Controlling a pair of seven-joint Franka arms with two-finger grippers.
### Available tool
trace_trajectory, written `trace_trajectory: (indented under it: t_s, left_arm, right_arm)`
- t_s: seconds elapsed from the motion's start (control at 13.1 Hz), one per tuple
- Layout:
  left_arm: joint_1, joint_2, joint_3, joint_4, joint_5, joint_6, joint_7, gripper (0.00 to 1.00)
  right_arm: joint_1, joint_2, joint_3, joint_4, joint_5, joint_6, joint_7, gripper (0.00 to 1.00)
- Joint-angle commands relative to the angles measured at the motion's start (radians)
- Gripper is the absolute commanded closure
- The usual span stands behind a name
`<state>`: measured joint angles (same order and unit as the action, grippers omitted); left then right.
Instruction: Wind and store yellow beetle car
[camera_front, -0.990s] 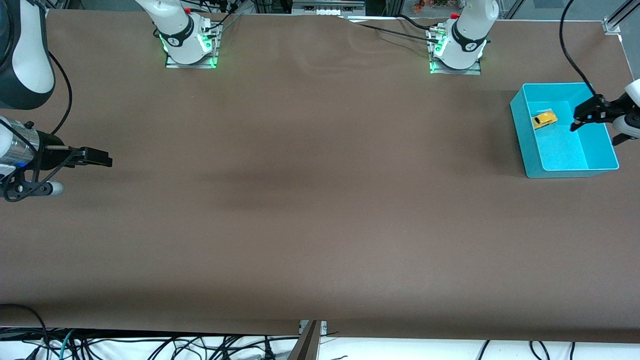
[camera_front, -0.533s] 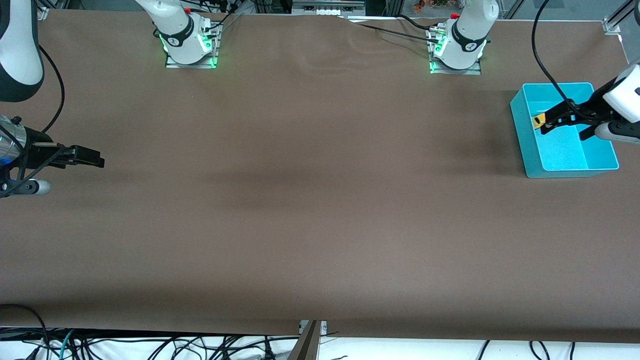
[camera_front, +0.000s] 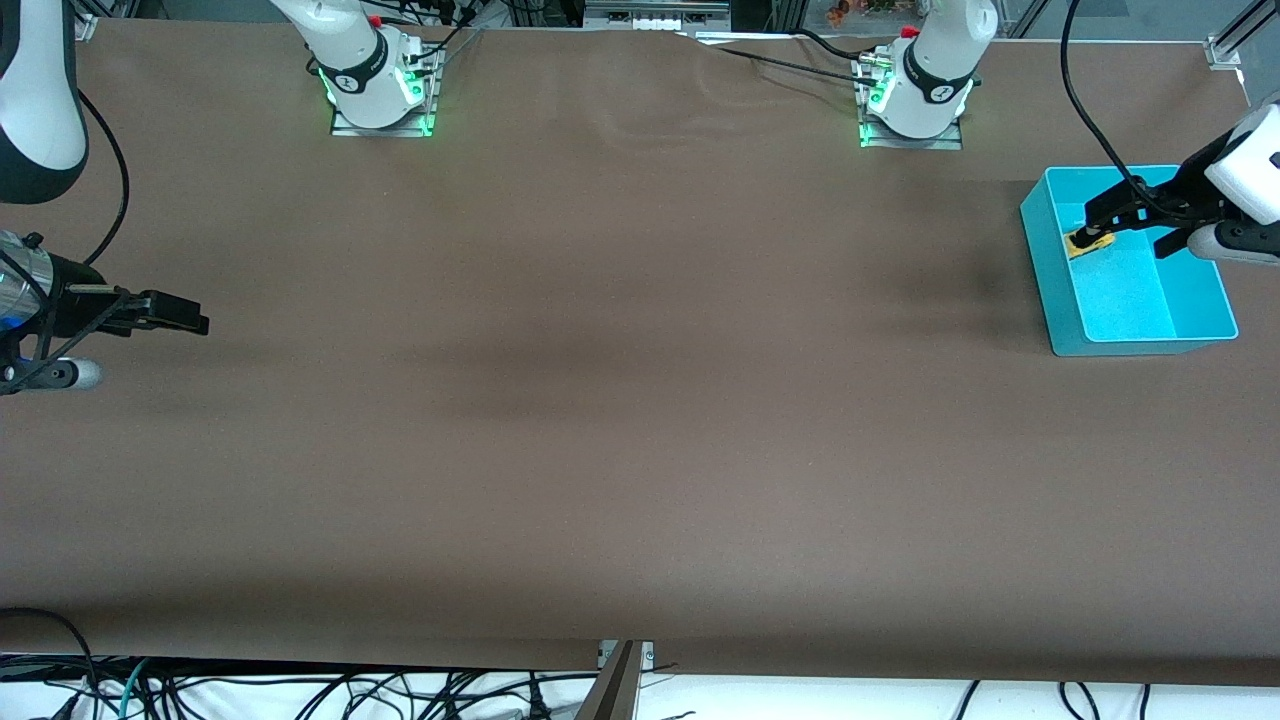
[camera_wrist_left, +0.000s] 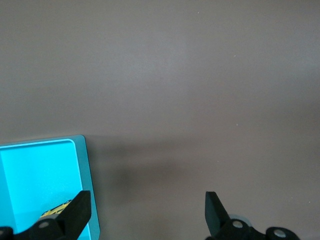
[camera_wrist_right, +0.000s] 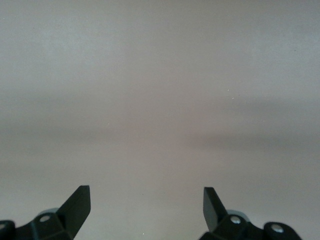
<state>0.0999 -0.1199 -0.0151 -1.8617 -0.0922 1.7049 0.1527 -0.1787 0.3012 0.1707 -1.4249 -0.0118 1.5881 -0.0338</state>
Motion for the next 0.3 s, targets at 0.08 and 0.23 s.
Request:
trace_trajectory:
  t_s: [0.08, 0.23]
  left_arm:
    - [-0.003, 0.002, -0.015, 0.05, 0.06, -0.04, -0.013, 0.0]
    - [0.003, 0.005, -0.011, 0.055, 0.06, -0.047, -0.012, 0.0]
  right_arm:
    - [-0.001, -0.01, 0.006, 0.006, -0.011, -0.02, 0.008, 0.0]
    - [-0.001, -0.01, 0.006, 0.006, -0.011, -0.02, 0.008, 0.0]
